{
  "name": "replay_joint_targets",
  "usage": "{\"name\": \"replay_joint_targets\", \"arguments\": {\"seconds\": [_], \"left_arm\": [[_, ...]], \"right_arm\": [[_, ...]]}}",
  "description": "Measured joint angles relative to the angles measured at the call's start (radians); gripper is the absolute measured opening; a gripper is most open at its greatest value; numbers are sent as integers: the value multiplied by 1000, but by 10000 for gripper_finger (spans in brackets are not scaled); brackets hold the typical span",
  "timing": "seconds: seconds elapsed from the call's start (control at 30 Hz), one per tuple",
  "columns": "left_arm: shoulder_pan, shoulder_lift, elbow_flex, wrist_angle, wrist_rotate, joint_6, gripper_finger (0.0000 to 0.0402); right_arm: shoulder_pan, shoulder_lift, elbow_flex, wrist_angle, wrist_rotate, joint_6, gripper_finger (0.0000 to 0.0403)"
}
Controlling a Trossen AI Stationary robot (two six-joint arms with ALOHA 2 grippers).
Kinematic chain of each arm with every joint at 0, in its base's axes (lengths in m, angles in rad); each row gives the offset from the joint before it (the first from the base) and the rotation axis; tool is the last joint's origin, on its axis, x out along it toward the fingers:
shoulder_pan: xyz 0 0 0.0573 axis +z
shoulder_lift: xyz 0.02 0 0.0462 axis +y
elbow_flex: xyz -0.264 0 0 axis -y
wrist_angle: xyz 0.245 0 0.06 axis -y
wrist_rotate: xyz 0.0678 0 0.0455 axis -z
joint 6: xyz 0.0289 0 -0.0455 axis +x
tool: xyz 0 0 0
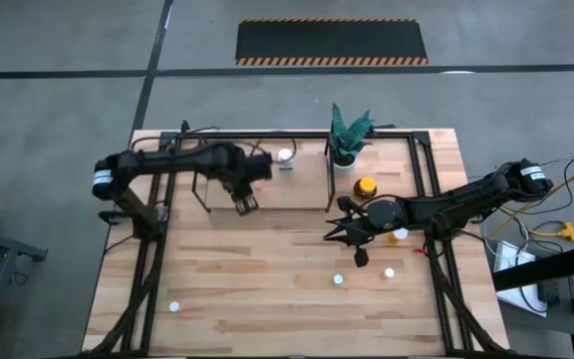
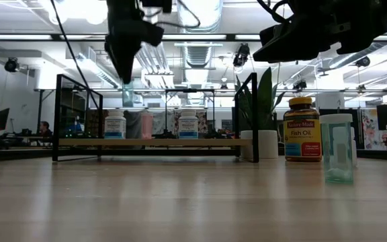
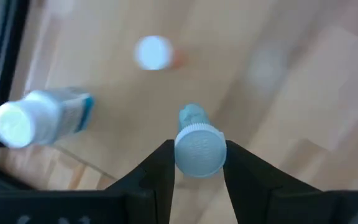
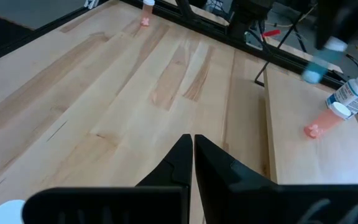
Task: Pick and place medicine bottles onto shelf by color
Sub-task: Put the left blue medicine bottle on the shelf
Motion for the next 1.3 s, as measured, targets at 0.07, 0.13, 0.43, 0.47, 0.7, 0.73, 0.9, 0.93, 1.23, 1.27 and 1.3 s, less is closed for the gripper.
{"name": "replay_joint_targets", "arguments": {"seconds": [0.07, 0.13, 0.43, 0.47, 0.7, 0.73, 0.9, 0.93, 1.23, 1.27, 1.3], "left_arm": [[47, -3, -18, 5, -16, -1, 104], [87, -18, -49, 23, -26, -4, 104], [172, -108, -247, 140, -39, -117, 105], [176, -112, -262, 144, -40, -131, 105], [181, -118, -298, 148, -38, -153, 105], [181, -118, -298, 151, -39, -154, 105], [182, -118, -298, 174, -43, -164, 105], [182, -118, -300, 174, -43, -171, 105], [182, -117, -361, 193, -42, -196, 105], [182, -116, -362, 195, -42, -196, 105], [182, -116, -361, 197, -41, -195, 105]], "right_arm": [[0, 0, 0, -1, 0, 0, 9], [0, 0, 0, -1, 0, 0, 9], [0, 0, 0, -1, 0, 19, 9], [0, 0, 0, 0, 0, 19, 9], [0, 0, 0, 0, -1, 21, 9], [0, 0, 0, -1, -1, 24, 9], [0, 0, 0, 0, -1, 27, 9], [0, 0, 0, 0, -1, 27, 9], [0, 0, 0, 0, -1, 34, 9], [0, 0, 0, 0, -1, 34, 9], [0, 0, 0, -1, -1, 34, 9]]}}
